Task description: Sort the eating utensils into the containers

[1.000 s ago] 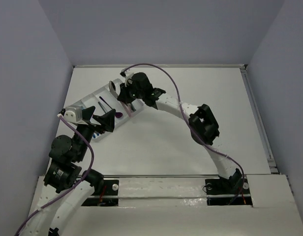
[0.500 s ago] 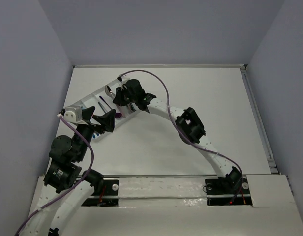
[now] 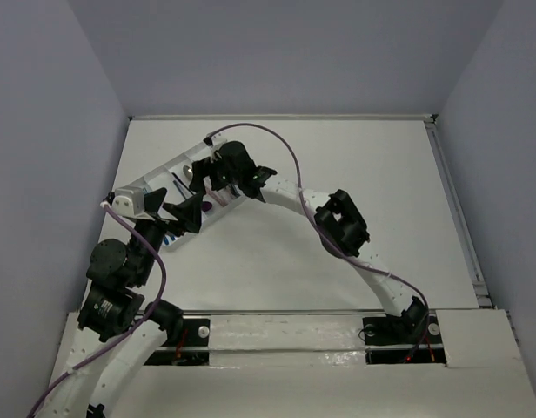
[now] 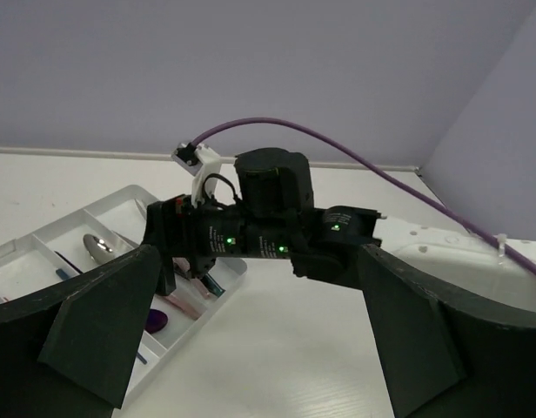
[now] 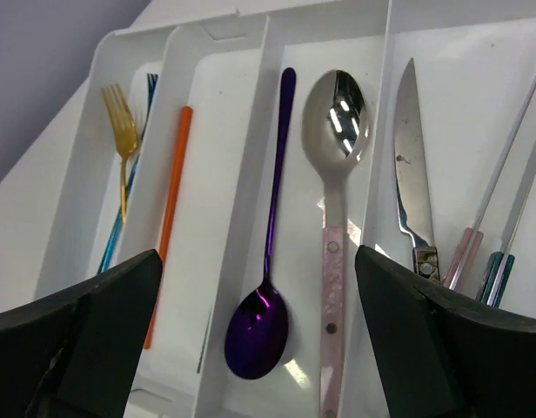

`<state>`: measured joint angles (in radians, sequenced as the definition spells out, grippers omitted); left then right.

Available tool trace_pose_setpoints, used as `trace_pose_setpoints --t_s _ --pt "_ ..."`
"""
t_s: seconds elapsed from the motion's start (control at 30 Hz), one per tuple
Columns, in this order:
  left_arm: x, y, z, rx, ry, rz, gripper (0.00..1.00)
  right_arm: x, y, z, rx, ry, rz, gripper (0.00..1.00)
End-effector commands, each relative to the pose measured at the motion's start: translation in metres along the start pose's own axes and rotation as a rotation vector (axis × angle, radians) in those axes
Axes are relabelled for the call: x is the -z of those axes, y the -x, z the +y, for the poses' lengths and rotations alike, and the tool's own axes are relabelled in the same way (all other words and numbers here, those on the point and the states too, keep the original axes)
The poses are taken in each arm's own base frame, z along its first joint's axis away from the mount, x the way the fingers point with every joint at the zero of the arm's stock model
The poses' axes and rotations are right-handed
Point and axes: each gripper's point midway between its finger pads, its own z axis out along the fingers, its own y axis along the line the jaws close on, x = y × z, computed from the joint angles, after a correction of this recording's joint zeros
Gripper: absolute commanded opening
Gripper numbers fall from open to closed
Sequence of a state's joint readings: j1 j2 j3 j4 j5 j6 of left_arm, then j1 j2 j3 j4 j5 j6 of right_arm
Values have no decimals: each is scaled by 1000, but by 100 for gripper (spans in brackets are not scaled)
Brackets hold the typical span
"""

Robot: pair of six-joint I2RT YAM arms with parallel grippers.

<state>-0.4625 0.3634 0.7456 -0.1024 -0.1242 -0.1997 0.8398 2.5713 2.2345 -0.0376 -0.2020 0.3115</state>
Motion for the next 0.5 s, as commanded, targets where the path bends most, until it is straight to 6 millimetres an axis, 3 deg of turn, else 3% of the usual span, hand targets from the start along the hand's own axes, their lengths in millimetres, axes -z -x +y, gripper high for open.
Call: trace_pose_setpoints --t_s 0.0,0.1,0.13,0.2,0.23,0.27,0.33,0.37,0.47 --pt "-5 9 5 4 34 -36 99 67 119 58 94 66 -259 100" --pt "-4 10 10 6 59 -41 99 101 139 66 115 64 -346 100" --pt "-3 11 11 7 67 -46 99 125 137 68 116 53 -353 100" --pt "-2 13 15 8 86 -58 99 153 145 67 142 18 -416 100" --pt "-3 12 15 8 89 -55 99 159 109 51 144 -21 -360 100" --pt "-3 12 19 7 107 -58 99 196 136 58 169 -48 -454 100" --pt "-4 11 20 8 113 -53 99 226 126 48 180 -110 -469 100" --pt "-6 9 20 5 112 -47 99 256 115 38 184 -176 -478 100" --pt "-9 5 20 5 111 -31 99 303 95 23 166 -266 -495 100"
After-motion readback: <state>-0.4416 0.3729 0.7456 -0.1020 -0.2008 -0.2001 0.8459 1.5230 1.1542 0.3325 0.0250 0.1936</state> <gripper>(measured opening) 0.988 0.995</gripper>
